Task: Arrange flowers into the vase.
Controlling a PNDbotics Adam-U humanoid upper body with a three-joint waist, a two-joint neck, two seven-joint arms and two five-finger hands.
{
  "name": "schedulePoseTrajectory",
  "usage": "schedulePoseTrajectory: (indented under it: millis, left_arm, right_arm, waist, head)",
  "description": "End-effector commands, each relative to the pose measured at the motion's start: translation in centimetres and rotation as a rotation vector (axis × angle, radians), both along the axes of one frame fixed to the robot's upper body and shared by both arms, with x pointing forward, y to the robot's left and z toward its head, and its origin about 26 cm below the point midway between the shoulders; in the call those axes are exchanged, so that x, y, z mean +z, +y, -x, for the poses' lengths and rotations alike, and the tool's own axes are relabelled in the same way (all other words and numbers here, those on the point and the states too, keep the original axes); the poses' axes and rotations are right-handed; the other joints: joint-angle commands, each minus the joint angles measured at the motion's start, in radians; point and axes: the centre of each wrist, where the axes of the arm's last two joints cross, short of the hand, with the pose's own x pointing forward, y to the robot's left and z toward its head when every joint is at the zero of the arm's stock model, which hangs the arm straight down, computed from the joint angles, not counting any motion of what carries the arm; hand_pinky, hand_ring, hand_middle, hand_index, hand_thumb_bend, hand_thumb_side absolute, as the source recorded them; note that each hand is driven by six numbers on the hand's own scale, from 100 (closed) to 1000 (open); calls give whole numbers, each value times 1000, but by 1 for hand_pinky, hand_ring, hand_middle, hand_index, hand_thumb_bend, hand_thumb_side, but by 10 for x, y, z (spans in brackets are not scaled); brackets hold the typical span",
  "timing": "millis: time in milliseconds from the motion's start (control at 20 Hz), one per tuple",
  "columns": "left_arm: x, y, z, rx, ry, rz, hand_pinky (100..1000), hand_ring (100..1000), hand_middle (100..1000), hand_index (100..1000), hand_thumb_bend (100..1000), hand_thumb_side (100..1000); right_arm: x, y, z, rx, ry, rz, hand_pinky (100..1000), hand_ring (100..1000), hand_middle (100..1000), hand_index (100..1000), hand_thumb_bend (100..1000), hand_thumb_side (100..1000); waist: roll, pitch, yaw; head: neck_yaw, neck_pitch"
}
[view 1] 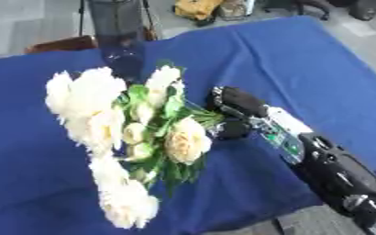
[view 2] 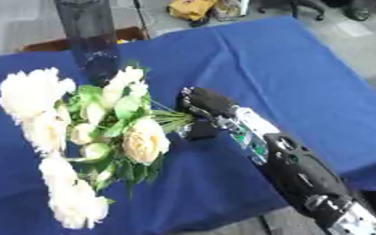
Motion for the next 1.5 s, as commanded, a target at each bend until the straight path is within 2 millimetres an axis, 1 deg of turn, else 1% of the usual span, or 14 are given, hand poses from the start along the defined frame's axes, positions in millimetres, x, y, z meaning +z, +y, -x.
schedulePoseTrajectory:
  millis: [50,250,350,550,700,800,900,950,1100,1300,1500]
  left_arm:
    - [6,1,1,3,-21,-2,387,570,613,770,634,654]
    - [5,2,1,7,-20,-3,388,570,613,770,635,653]
    - [5,3,1,9,-20,-4,388,570,613,770,634,653]
    - [5,3,1,14,-19,-5,388,570,613,770,634,653]
    - [5,4,1,15,-18,-6,388,570,613,770,634,653]
    - [4,5,1,19,-16,-6,388,570,613,770,632,653]
    - [4,5,2,21,-16,-6,388,570,613,770,632,653]
    - [3,6,2,24,-13,-8,389,570,613,769,629,654]
    - [1,8,3,32,-5,-12,389,570,612,769,629,654]
    - [0,8,3,30,-3,-17,390,570,612,769,630,652]
    - [0,8,3,25,0,-23,391,570,611,768,631,651]
  right_arm:
    - [23,-10,1,-14,-66,-1,100,128,100,192,100,1000]
    - [37,-15,4,-24,-108,-15,100,108,100,170,100,1000]
    - [45,-17,6,-26,-129,-20,100,101,100,159,127,1000]
    - [62,-21,10,-34,-180,-29,100,100,100,138,141,1000]
    - [68,-22,11,-37,-194,-30,100,100,100,138,141,1000]
    - [78,-25,13,-48,-226,-42,100,100,100,134,125,1000]
    - [83,-27,14,-53,-239,-51,100,100,100,134,121,1000]
    - [89,-28,15,-55,-259,-56,100,100,100,133,100,1000]
    - [121,-38,17,-70,-349,-74,100,100,100,132,100,1000]
    - [154,-49,18,-72,-438,-115,100,100,100,130,100,1000]
    - [176,-55,14,-80,-497,-183,100,100,100,140,100,1000]
  waist:
    - [6,-16,-3]
    - [1,-23,-9]
    - [-1,-26,-11]
    - [-4,-31,-16]
    - [-5,-32,-16]
    - [-9,-38,-19]
    - [-10,-39,-20]
    - [-14,-44,-24]
    - [-22,-57,-29]
    - [-27,-68,-26]
    - [-36,-78,-16]
  head:
    - [2,3]
    - [5,1]
    - [4,0]
    - [1,-4]
    - [0,-4]
    - [0,-6]
    - [-1,-6]
    - [0,-6]
    - [1,-4]
    - [-3,-5]
    - [-14,-8]
